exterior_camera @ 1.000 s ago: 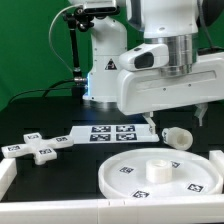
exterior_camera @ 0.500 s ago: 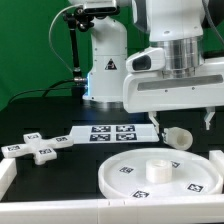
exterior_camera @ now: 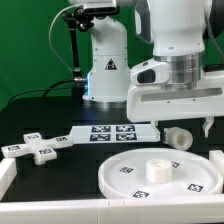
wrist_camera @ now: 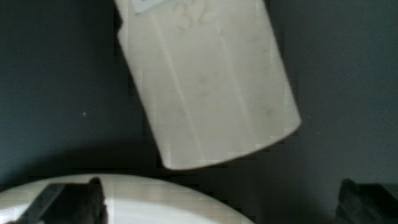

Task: Assemble round table

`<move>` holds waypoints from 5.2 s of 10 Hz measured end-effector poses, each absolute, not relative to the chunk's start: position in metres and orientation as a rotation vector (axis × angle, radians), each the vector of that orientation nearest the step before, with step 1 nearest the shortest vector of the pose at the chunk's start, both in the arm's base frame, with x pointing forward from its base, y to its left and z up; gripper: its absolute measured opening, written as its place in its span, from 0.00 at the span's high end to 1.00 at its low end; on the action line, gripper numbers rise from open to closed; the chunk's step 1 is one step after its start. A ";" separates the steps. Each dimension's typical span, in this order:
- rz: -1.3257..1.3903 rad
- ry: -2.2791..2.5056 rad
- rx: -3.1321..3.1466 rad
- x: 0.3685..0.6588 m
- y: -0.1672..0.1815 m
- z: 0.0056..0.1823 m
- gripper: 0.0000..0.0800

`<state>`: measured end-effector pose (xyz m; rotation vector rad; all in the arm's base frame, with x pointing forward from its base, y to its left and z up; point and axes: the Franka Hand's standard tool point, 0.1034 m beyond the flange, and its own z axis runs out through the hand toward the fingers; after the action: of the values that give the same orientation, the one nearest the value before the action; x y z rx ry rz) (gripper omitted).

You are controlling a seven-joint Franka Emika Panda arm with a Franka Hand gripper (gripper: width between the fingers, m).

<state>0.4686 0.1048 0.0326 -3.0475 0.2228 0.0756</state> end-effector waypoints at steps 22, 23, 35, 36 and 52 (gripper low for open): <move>1.397 -0.004 -2.778 0.443 0.102 0.006 0.49; 1.391 -0.003 -2.779 0.445 0.101 0.008 0.49; 1.191 -0.044 -2.604 0.492 0.048 0.089 0.49; 1.176 -0.031 -2.543 0.498 0.044 0.104 0.49; -0.057 -0.170 -2.944 0.571 0.011 0.120 0.49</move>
Offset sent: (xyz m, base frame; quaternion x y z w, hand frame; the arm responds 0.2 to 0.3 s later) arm 0.0038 -0.0122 0.0029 -0.1219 -0.2748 -0.0980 0.9487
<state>0.5710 0.0115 0.1201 -2.9442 -0.1699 -0.0574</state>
